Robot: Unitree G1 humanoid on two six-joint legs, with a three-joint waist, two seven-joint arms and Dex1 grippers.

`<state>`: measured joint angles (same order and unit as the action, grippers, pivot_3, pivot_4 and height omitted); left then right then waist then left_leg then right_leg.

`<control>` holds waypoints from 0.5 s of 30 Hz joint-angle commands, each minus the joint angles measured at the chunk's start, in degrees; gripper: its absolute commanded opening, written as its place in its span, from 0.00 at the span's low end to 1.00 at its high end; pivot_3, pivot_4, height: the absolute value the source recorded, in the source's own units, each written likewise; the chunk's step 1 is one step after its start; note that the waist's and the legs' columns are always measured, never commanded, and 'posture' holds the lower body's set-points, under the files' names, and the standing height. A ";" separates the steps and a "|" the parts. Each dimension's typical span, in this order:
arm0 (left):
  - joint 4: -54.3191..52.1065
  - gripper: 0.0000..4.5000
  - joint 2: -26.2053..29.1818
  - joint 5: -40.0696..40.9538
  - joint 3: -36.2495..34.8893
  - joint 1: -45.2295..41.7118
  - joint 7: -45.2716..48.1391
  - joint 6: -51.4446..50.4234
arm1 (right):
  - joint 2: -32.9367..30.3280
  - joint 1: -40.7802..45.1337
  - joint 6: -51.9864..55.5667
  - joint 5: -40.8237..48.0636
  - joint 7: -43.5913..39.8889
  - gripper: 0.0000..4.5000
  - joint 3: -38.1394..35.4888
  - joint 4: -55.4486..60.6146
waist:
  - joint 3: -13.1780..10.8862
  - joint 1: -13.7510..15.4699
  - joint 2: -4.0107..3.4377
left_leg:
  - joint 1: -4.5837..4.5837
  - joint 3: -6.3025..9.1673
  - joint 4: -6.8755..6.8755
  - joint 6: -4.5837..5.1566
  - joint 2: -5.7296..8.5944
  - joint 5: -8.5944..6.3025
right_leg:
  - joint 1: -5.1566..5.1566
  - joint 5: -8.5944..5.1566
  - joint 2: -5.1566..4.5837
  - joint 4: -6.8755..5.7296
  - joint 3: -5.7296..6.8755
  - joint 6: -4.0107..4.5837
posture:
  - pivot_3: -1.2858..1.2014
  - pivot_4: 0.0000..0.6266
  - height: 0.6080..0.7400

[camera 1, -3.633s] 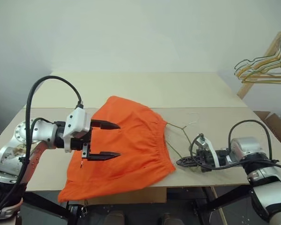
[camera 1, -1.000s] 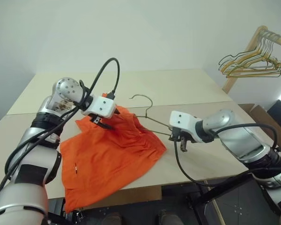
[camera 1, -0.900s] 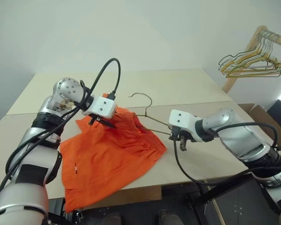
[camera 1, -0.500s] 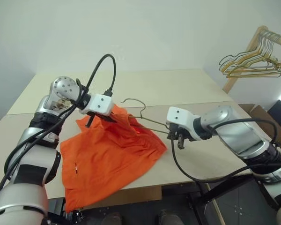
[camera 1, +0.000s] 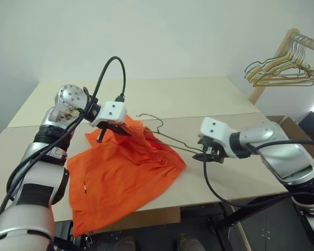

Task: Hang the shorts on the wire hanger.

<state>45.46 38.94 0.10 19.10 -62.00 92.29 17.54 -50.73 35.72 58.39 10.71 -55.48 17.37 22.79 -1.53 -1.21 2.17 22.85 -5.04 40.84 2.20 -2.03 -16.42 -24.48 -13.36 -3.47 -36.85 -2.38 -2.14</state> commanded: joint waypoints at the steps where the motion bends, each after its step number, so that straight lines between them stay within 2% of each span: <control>1: -1.73 0.00 1.17 1.47 -1.60 0.14 0.21 -1.04 | -1.64 -1.42 2.20 1.86 1.81 0.99 -6.86 1.68 | 0.00 -0.01 0.00 | 0.00 0.00 0.00 0.00 0.00 0.00 | 0.00 0.00 0.00 0.00 0.00 0.00 | 0.50 0.00 1.00; 10: 1.40 0.00 -0.42 1.82 -3.91 -0.80 -0.34 -8.36 | -2.55 -7.92 7.12 8.82 3.82 0.99 -24.62 -0.11 | 0.00 0.27 0.00 | 0.01 0.02 0.01 0.00 0.02 0.00 | 0.03 0.00 0.00 0.02 0.01 0.00 | 0.50 0.00 1.00; 15: 1.91 0.00 -1.55 3.02 -6.20 -2.07 -0.18 -14.53 | 1.03 -16.87 5.07 19.33 -0.64 0.99 -41.24 1.82 | 0.01 0.40 0.02 | 0.00 0.10 0.03 0.03 0.05 -0.02 | 0.11 -0.01 0.00 0.08 0.02 -0.03 | 0.50 0.00 1.00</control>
<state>47.79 37.32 1.65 14.85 -61.66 92.19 4.58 -50.49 19.18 64.79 26.05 -54.74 -17.77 22.38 -1.53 -0.81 2.19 22.85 -4.91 40.88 2.23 -1.97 -16.44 -24.35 -13.37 -3.46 -36.77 -2.36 -2.18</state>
